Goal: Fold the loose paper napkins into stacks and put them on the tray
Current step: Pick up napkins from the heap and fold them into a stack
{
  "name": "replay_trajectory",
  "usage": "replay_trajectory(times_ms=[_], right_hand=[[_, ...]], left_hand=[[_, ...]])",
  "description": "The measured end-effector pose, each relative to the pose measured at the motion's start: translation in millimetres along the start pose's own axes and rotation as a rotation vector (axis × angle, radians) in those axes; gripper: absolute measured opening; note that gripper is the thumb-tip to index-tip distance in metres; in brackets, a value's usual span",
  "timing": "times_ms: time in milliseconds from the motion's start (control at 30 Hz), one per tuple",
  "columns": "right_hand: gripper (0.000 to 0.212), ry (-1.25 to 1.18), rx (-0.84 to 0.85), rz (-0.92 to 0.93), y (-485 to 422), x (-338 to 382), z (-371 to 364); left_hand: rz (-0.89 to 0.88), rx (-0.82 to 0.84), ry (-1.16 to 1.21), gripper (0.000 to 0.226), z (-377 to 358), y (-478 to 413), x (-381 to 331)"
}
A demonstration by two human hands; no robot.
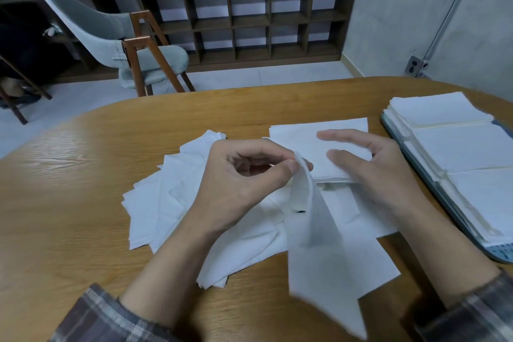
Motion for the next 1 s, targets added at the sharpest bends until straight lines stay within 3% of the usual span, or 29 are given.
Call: replay_trajectory(times_ms=[167, 300, 467, 533, 600, 767, 867, 1000], right_hand=[[0.020, -0.073, 0.041, 0.012, 1, 5, -2], [0.034, -0.257, 0.188, 0.007, 8, 7, -12], [0.062, -0.332, 0.303, -0.057, 11, -1, -16], [0.046, -0.293, 0.303, -0.033, 13, 4, -16], [0.021, -0.215, 0.269, 0.000, 15, 12, -17], [0.003, -0.136, 0.072, -0.067, 9, 8, -13], [0.012, -0.164, 0.062, -0.127, 8, 7, -10], [0.033, -0.226, 0.223, -0.120, 15, 10, -17]], left_hand=[[0.030, -0.115, -0.041, 0.006, 2, -3, 5], [-0.017, -0.205, -0.206, 0.011, 0, -2, 10], [-0.249, -0.178, -0.484, 0.009, -6, 1, 4], [-0.320, -0.153, -0.540, 0.010, -8, 2, 3], [-0.289, -0.126, -0.532, 0.013, -8, 1, 5], [0.003, -0.096, -0.433, 0.033, -1, -4, 17], [0.065, -0.158, -0.362, 0.036, 9, -10, 16], [0.091, -0.222, -0.291, 0.037, 17, -13, 13]])
Point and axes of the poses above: each hand's wrist, its own y-axis away from the middle knuckle, its own z-axis out of the back of the hand, x = y × z, the point moved 4 cm from there along -y, towards the middle knuckle, and after that the axes turned 11 degrees about -x, right-handed, at the moved point
